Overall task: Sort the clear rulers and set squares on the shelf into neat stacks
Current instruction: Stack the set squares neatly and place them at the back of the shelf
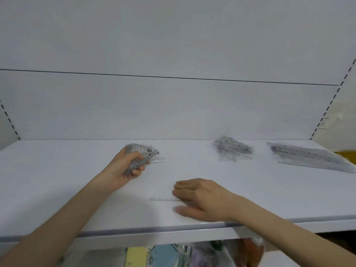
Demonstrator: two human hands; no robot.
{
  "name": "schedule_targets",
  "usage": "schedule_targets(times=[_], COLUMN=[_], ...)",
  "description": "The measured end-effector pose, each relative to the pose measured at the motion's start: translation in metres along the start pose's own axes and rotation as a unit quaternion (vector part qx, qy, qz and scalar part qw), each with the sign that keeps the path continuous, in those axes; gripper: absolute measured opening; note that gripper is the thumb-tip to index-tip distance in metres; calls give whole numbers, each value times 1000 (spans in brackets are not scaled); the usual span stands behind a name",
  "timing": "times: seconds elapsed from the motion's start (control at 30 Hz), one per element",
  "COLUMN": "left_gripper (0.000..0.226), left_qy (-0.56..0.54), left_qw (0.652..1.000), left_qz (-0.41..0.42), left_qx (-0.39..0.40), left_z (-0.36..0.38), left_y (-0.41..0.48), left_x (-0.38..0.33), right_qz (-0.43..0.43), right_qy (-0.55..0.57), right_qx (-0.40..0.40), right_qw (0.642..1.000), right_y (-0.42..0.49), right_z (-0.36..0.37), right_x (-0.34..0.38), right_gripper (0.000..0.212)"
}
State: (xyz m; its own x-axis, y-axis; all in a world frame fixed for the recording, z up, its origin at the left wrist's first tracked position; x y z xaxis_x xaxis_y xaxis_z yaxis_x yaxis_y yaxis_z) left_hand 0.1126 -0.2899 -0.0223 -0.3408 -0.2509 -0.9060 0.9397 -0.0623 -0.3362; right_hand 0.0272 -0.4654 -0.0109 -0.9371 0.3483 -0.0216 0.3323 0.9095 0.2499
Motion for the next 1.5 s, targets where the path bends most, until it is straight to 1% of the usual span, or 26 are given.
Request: schedule_targets(times=[0.07,0.1,0.13,0.2,0.3,0.33,0.4,0.47,0.5,0.57,0.63,0.7,0.77,0.83,0.87,0.9,0.93,1.0,1.1,1.17,1.3,1.4,1.5], left_gripper=[27,28,29,30,27,24,22,26,30,37,44,49,53,73,81,85,85,82,77,78,81,77,71], left_qy=[4,7,10,17,25,29,29,20,19,29,34,25,3,-5,-4,-3,-2,4,22,48,72,30,-28], left_qw=[1000,1000,1000,999,998,997,996,994,993,989,985,981,976,969,965,961,958,954,947,941,926,921,900], left_qz=[-3,-3,-3,-6,-16,-19,-25,-30,-31,-31,-29,-26,-21,-11,-7,-5,-3,4,8,10,12,-9,-54], left_qx=[13,18,22,31,55,64,81,101,113,140,165,190,216,248,264,277,287,299,320,334,371,389,432], left_z=[10,14,19,26,37,40,45,49,51,57,62,65,64,62,62,61,61,62,66,69,74,73,75], left_y=[-4,-5,-7,-8,-11,-13,-15,-15,-15,-16,-19,-20,-21,-22,-22,-23,-24,-23,-21,-21,-20,-14,-13], left_x=[4,6,8,11,16,17,20,22,22,22,22,20,18,14,13,12,11,8,5,4,3,5,6], right_qz=[-9,-20,-30,-37,-48,-51,-48,-32,-25,-17,-17,-21,-31,-46,-54,-61,-67,-72,-57,-51,-75,-77,-80], right_qy=[-29,-47,-58,-44,-33,-48,-91,-123,-134,-144,-144,-154,-152,-138,-132,-129,-127,-114,-84,-74,-73,-63,-83], right_qx=[24,26,23,11,-30,-55,-142,-245,-283,-324,-322,-287,-251,-233,-230,-229,-231,-239,-266,-279,-266,-270,-266], right_qw=[999,998,998,998,998,996,985,961,949,935,936,945,955,961,963,963,962,962,959,956,958,958,957], right_y=[-13,-19,-24,-32,-40,-42,-43,-40,-36,-23,-7,6,14,18,19,21,22,24,26,27,30,29,26], right_z=[-4,-6,-8,-9,-19,-27,-51,-76,-84,-88,-79,-62,-45,-37,-36,-36,-37,-38,-40,-44,-47,-50,-47], right_x=[21,29,37,47,53,51,39,24,17,5,-6,-15,-22,-26,-27,-29,-30,-36,-45,-50,-54,-59,-61], right_gripper=[68,70,66,53,37,32,23,22,23,24,27,33,42,46,43,39,37,40,38,39,37,35,30])
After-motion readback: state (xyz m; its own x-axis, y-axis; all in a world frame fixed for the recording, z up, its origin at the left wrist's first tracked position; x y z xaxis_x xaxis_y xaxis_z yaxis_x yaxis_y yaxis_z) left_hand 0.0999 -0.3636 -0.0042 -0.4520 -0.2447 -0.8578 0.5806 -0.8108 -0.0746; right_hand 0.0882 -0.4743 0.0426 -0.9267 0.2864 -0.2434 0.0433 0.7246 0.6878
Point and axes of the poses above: each hand's wrist, its own y-axis towards the middle knuckle, its own z-axis out of the palm, x = y × z, the point moved 9 cm from there along y, towards the middle knuckle, and after that the axes turned 9 degrees about -z, right-handed, at the moved point
